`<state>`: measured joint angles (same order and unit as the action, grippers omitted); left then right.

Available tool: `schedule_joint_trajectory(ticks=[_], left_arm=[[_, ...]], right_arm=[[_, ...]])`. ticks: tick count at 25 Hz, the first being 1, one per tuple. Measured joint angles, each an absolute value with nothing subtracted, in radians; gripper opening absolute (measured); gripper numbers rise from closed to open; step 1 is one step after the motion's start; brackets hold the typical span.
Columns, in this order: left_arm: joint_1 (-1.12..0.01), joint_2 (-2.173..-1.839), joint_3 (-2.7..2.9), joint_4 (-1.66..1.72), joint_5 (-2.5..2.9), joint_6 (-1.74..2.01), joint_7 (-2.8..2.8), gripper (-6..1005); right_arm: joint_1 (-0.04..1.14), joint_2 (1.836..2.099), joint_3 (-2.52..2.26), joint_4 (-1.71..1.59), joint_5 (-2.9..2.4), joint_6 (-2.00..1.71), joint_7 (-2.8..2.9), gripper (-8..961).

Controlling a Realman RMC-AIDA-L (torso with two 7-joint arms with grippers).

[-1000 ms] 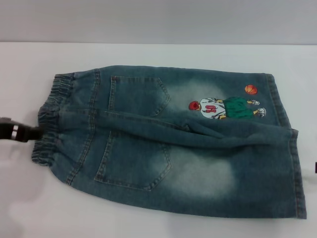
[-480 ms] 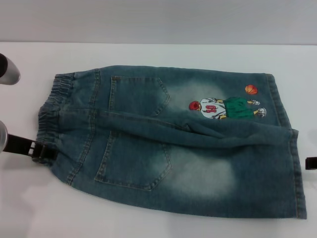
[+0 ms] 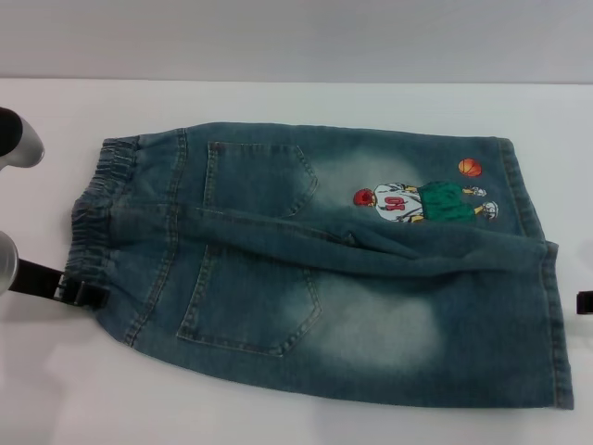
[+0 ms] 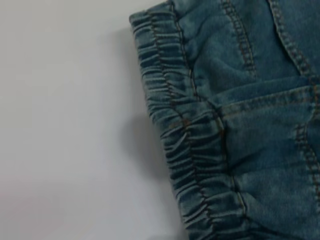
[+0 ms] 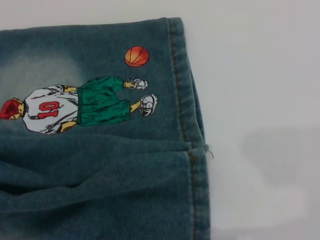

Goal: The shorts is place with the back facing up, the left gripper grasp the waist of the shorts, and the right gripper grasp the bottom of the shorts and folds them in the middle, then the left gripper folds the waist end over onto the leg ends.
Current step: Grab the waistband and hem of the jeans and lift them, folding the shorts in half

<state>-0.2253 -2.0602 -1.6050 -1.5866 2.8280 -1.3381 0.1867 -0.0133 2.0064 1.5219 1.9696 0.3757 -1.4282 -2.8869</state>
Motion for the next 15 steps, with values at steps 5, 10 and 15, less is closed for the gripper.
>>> schedule_joint_trajectory(ticks=[5,10,15], left_arm=[[-0.229,-2.06,-1.604,-1.576,2.828,-1.333,0.186,750],[-0.239,-2.06,-1.603,-1.556,2.827,-1.327,0.186,749],[-0.253,-2.06,-1.596,-1.538,2.823,-1.328,0.186,748]], right_arm=[[-0.011,2.002,1.521,1.971,0.376,-1.428,-2.887,695],[-0.008,1.999,1.521,1.971,0.376,-1.428,-2.887,694],[-0.007,1.994,1.521,1.972,0.376,-1.428,-2.887,694]])
